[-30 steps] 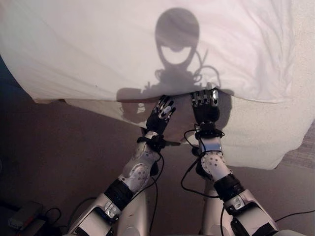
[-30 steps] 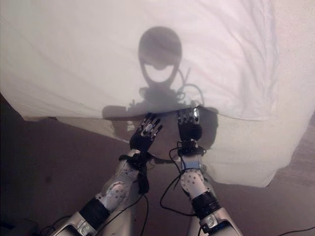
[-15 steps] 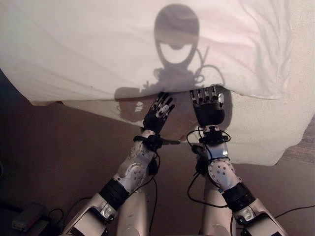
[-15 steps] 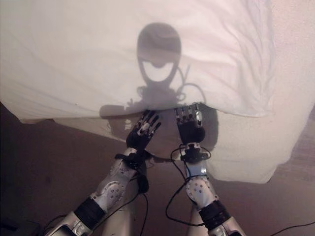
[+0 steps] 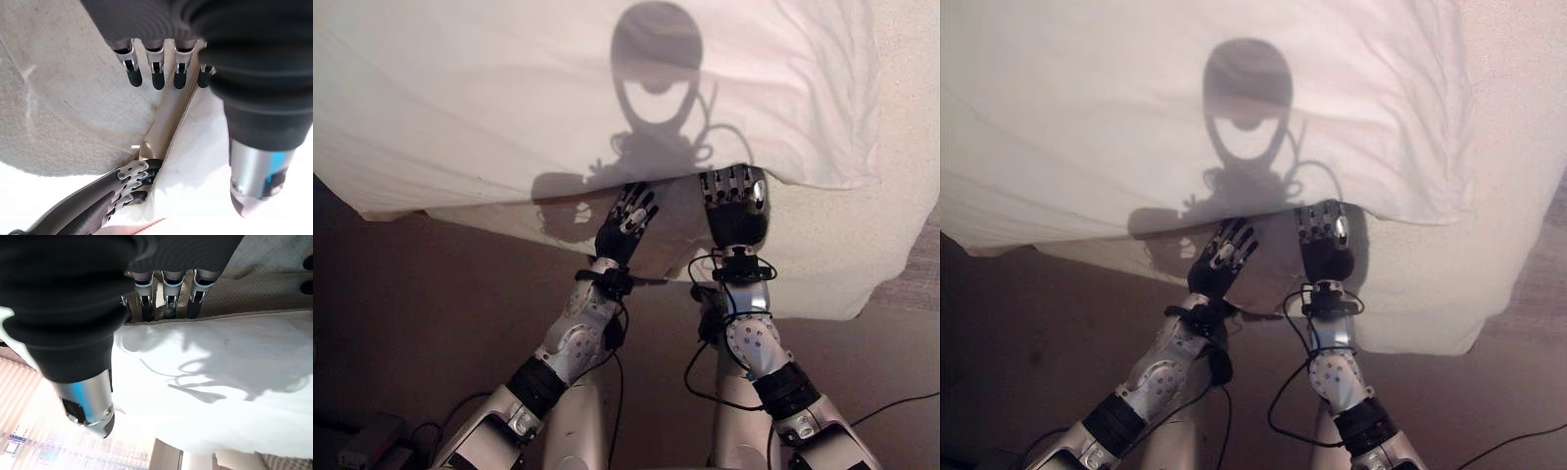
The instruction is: Make the bed
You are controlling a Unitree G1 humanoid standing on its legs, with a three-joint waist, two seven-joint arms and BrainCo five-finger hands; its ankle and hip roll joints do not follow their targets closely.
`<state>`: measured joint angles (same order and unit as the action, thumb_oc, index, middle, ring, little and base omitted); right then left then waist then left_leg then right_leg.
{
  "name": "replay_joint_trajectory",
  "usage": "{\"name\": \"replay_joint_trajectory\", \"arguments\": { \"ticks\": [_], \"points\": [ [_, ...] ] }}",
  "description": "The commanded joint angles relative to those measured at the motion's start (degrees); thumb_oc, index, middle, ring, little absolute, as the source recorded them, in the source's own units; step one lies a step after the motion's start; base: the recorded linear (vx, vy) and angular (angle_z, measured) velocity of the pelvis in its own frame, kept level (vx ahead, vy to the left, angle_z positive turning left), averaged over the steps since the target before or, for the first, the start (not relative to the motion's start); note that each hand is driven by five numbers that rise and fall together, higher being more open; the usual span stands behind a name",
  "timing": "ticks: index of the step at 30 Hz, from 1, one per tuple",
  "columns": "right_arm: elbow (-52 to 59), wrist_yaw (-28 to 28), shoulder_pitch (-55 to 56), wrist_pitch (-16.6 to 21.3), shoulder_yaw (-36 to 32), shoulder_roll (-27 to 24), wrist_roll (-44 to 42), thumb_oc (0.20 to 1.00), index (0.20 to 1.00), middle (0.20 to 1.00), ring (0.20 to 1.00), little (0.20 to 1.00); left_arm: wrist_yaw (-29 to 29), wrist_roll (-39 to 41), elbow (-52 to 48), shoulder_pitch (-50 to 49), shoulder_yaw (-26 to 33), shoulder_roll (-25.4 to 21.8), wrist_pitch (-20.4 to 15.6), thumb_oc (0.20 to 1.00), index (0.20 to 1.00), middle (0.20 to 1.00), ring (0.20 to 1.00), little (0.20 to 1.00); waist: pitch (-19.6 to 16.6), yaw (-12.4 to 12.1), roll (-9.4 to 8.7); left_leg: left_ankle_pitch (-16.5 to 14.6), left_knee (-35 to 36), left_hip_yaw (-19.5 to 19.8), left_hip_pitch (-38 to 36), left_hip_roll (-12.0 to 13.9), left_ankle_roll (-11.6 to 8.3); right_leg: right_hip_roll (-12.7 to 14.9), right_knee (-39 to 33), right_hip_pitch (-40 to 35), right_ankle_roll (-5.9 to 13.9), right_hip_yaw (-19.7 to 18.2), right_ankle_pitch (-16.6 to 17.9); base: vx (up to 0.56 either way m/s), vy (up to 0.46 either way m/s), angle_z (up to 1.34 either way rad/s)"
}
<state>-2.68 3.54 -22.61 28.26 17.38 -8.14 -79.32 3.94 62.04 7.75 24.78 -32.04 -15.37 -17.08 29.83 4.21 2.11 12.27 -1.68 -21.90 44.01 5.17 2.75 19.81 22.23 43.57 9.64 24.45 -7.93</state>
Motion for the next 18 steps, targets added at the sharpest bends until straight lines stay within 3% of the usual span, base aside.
{"name": "replay_joint_trajectory", "arguments": {
  "ticks": [1, 14, 18],
  "points": [
    [2.6, -6.0, -3.8, 6.7, -7.5, -0.1, 5.1, 1.0, 1.0, 1.0, 1.0, 1.0, 0.8, -1.5, -5.8, 1.0, -0.5, -2.3, -0.8, 1.0, 1.0, 1.0, 1.0, 1.0, 0.0, -0.9, -1.89, -9.5, -7.4, -2.6, -3.1, 5.3, -8.03, -1.8, -15.4, -3.0, 1.2, 3.9, 17.2, 0.0, 0.0, 0.0],
    [-4.4, -24.2, -12.1, 7.6, -11.3, -2.9, 14.0, 1.0, 1.0, 1.0, 1.0, 1.0, 5.9, 0.0, -9.7, 1.5, -3.2, -3.7, -0.2, 1.0, 1.0, 1.0, 1.0, 1.0, 0.0, -2.1, -2.66, -9.7, -7.4, -2.1, -2.4, 5.2, -7.85, -2.1, -15.6, -3.1, 1.31, 4.2, 17.5, 0.0, -0.033, 0.01],
    [-3.2, -26.1, -12.7, 7.1, -10.6, -3.6, 16.0, 1.0, 1.0, 1.0, 1.0, 1.0, 6.4, 0.5, -10.0, 0.9, -4.2, -4.0, 0.3, 1.0, 1.0, 1.0, 1.0, 1.0, 0.0, -2.2, -2.96, -9.7, -7.4, -2.1, -2.6, 5.2, -7.82, -2.3, -15.7, -3.1, 1.3, 4.3, 17.5, 0.0, -0.003, 0.01]
  ]
}}
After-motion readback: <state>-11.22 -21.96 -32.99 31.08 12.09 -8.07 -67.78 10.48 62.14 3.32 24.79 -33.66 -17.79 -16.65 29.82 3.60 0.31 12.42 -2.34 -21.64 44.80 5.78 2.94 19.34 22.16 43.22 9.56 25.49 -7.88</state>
